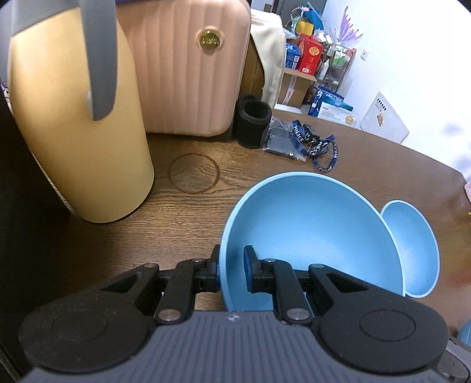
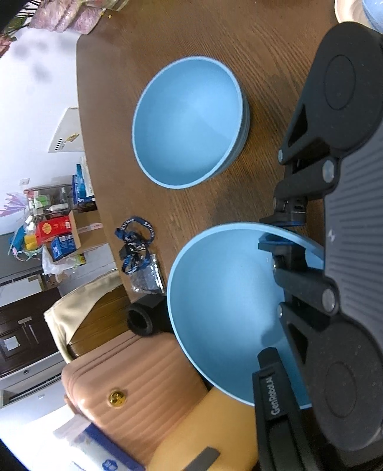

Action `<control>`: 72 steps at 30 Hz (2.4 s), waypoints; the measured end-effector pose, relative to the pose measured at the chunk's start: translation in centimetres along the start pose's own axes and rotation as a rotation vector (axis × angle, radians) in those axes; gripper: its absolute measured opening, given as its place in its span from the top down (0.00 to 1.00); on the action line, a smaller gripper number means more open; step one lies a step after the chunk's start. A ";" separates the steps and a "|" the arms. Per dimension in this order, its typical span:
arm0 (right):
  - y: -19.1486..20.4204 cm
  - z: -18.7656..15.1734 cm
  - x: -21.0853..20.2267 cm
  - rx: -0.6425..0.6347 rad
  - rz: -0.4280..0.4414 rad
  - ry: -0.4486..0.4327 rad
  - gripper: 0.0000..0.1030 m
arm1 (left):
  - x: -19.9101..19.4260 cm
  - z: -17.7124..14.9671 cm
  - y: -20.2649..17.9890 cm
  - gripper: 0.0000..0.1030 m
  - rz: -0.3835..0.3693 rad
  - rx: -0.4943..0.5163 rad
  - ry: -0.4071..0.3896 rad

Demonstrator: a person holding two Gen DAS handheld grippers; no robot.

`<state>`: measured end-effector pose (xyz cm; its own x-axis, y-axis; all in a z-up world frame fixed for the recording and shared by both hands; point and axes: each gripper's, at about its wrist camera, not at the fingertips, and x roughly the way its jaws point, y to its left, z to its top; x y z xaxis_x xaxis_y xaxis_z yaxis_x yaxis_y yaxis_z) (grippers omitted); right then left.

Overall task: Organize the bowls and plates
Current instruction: 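Lift the held bowl with both grippers and carry it toward the placed bowl, then carry the bowl with both grippers over the placed light-blue bowl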

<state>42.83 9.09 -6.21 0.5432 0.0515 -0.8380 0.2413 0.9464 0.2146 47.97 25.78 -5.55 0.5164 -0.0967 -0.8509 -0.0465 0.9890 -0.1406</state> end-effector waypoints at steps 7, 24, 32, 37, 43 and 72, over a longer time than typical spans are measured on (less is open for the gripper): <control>-0.6 -0.5 -2.9 0.004 -0.004 -0.038 0.92 | -2.3 -0.7 -0.7 0.85 -0.022 0.012 -0.022; -4.9 -2.2 -7.6 0.075 -0.040 -0.108 0.92 | -5.7 -3.1 -5.0 0.85 -0.088 0.085 -0.043; -7.7 -2.4 -9.4 0.110 -0.056 -0.133 0.92 | -6.7 -4.1 -7.9 0.85 -0.113 0.120 -0.052; -9.7 -2.4 -10.3 0.133 -0.068 -0.148 0.92 | -7.3 -4.7 -10.2 0.85 -0.129 0.146 -0.058; -12.5 -2.4 -11.6 0.162 -0.087 -0.168 0.92 | -8.0 -5.7 -13.3 0.85 -0.155 0.176 -0.061; -27.1 -1.5 -15.5 0.289 -0.192 -0.218 0.92 | -8.4 -9.9 -28.7 0.85 -0.249 0.319 -0.037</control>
<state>26.64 -16.89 0.17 0.6167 -0.2159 -0.7570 0.5543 0.8019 0.2229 36.49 -2.87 0.55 0.5089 -0.3397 -0.7909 0.3488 0.9214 -0.1713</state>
